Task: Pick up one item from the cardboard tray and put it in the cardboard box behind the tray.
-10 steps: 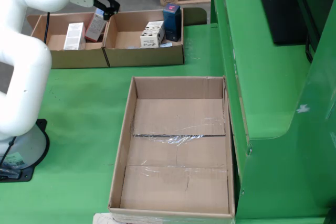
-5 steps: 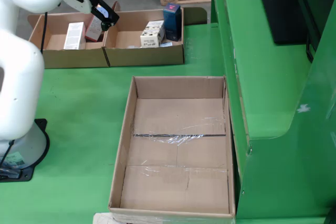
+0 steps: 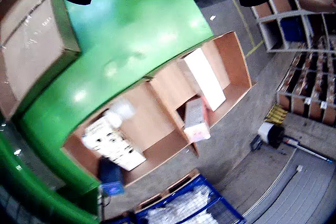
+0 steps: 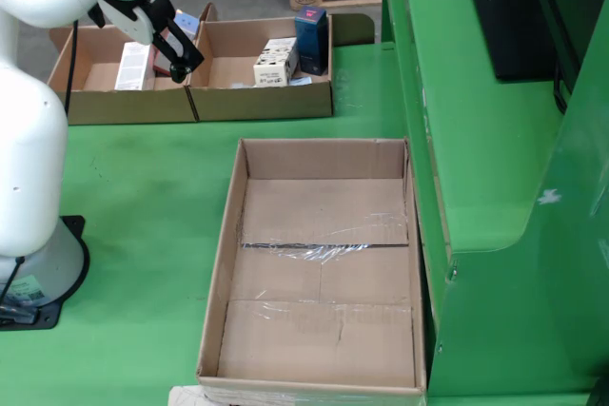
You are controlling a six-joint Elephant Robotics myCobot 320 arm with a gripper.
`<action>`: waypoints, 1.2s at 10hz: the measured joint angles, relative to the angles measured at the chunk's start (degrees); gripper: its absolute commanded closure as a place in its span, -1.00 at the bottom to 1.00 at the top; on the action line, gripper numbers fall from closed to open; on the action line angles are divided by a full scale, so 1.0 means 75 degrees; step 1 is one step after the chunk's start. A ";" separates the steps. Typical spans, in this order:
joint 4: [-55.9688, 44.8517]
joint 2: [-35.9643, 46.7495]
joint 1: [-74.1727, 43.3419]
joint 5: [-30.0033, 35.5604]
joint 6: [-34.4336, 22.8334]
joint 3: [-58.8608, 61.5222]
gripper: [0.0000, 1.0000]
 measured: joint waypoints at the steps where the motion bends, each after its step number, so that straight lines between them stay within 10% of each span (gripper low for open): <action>1: -0.0117 0.0235 0.0000 -0.0293 0.0141 0.0024 -1.00; 12: -0.3609 0.0340 0.0340 -0.2403 0.3527 0.3280 -1.00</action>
